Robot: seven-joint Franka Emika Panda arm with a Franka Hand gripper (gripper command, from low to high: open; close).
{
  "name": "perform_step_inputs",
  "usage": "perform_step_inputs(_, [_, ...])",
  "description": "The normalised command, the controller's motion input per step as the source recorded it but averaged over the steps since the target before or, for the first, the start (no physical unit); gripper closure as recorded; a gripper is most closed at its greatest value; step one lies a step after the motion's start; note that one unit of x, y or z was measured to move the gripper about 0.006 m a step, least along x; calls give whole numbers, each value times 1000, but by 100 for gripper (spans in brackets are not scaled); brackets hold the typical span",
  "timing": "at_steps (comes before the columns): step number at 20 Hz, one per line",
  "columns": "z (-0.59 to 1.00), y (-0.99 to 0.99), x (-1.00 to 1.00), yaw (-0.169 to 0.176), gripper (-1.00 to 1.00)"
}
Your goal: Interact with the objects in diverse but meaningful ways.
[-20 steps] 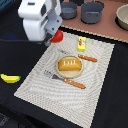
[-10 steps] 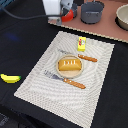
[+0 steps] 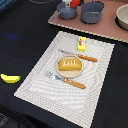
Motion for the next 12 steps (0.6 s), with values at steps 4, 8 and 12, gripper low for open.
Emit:
perform_step_inputs(4, [-269,349,-295,23,100])
perform_step_inputs(8, [-241,424,-379,20,100])
perform_step_inputs(12, [-161,529,-566,38,100])
